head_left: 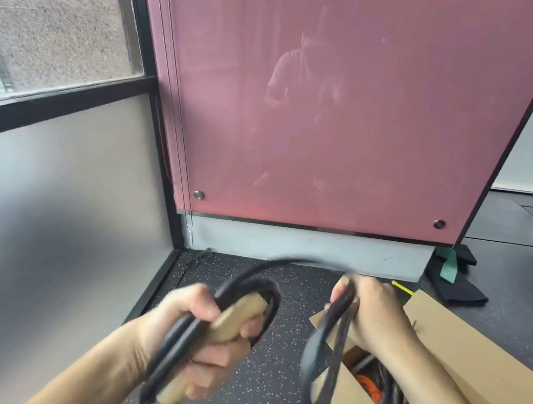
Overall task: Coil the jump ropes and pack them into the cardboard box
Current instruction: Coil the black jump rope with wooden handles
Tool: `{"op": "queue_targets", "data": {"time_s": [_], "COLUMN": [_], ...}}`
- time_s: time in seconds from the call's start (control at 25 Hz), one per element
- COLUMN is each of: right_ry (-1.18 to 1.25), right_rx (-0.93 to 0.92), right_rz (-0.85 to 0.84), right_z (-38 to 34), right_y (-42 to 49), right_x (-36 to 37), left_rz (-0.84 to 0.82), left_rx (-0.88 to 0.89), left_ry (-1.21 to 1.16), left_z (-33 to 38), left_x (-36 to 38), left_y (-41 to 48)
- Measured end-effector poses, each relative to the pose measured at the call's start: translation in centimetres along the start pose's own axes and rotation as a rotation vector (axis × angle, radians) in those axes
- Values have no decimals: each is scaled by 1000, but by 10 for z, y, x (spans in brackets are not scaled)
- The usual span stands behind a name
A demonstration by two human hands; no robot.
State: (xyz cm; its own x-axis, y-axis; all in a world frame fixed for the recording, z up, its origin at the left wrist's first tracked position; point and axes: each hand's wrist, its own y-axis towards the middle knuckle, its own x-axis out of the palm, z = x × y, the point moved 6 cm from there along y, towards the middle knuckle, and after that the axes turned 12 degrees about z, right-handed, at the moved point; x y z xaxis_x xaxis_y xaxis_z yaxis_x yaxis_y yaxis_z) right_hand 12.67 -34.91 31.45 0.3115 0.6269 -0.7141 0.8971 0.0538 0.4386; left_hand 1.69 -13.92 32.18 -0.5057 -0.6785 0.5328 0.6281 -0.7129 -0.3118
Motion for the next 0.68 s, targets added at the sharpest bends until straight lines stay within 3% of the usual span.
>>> {"op": "queue_targets", "data": {"time_s": [0.12,0.2,0.24,0.32,0.4,0.48,0.56,0.64,0.68], "right_ry": [85,294,419,764,1165,1336,1039,613,539], "right_rx": [27,-13,-26,58,313,504,500,381,367], "right_rz": [-641,-870,-883,-734,-430,-102,16,-155,-296], "right_z": [-9,-43,-60,-81,-73,-49,-34,-43,-51], "right_y": [-29,-52,-57,-53,-33,-15,-9,-21,-35], "right_x": [22,24,21,15,5,-1,2,20,36], "left_rz": [-167,-185,-187,-187,-200,-227,-233,-196,-165], "left_rx": [208,255,253,228,196,200,264,386,459], "left_ry": [-181,-210,-214,-216,-213,-208,-232,-296,-330], "left_z": [29,36,35,29,20,14,17,28,35], "left_x": [18,20,19,19,23,29,32,27,22], "left_y": [-10,-7,-5,1,6,10,13,14,13]}}
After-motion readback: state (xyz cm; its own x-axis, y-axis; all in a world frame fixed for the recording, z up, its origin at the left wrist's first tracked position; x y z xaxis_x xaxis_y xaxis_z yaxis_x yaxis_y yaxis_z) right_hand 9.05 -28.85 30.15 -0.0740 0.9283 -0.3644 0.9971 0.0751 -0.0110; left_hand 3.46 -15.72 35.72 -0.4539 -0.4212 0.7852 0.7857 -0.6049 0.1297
